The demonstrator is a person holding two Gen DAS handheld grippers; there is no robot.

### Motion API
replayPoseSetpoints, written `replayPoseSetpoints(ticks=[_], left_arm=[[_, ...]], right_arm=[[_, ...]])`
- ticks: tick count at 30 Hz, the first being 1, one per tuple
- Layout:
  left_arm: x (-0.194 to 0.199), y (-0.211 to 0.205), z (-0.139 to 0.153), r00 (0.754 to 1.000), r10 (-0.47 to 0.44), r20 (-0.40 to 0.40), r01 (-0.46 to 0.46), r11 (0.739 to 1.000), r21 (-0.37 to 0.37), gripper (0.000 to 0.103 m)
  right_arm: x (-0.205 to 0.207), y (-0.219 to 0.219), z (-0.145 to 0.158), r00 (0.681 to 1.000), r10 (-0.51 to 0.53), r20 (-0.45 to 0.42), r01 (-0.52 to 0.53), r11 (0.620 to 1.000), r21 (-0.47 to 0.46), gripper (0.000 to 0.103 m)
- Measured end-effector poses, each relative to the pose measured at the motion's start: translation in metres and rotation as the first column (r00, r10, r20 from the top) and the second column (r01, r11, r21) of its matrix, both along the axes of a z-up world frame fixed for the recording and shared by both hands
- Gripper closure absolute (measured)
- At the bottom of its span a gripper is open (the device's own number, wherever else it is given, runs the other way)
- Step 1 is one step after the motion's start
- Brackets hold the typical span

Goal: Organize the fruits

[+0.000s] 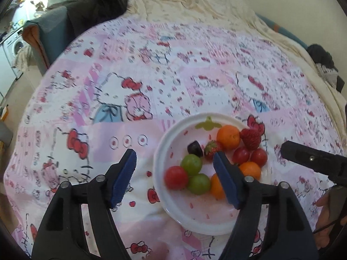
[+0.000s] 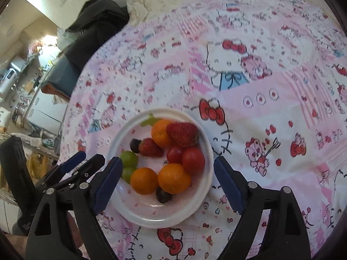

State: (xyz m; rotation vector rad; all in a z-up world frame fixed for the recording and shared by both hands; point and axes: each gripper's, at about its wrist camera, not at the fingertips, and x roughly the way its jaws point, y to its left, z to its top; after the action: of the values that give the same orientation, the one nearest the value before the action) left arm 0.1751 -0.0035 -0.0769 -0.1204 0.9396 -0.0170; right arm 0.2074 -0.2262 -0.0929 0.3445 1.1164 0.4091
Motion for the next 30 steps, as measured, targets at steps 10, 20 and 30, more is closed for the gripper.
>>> replayPoseSetpoints(ticks=[10,20,30], left_arm=[[-0.033,0.013,0.050,0.995,0.043,0.095,-0.040,0.998,-0.040,0.007],[-0.088,0.022,0.080,0.990,0.032,0.140,-0.040,0.998,0.055,0.000],[-0.141,0.029,0.093,0.980,0.050,0.190,-0.062,0.997,0.054,0.000]], right_arm=[[-0.039,-0.011,0.056,0.987,-0.016,0.160,0.015,1.000,0.009,0.009],[-0.093,-0.024,0.074,0.980,-0.043,0.197,0.042,0.999,0.009,0.003],[-0.141,-0.021,0.087,0.951,-0.052,0.305,0.069,0.997,-0.047,0.003]])
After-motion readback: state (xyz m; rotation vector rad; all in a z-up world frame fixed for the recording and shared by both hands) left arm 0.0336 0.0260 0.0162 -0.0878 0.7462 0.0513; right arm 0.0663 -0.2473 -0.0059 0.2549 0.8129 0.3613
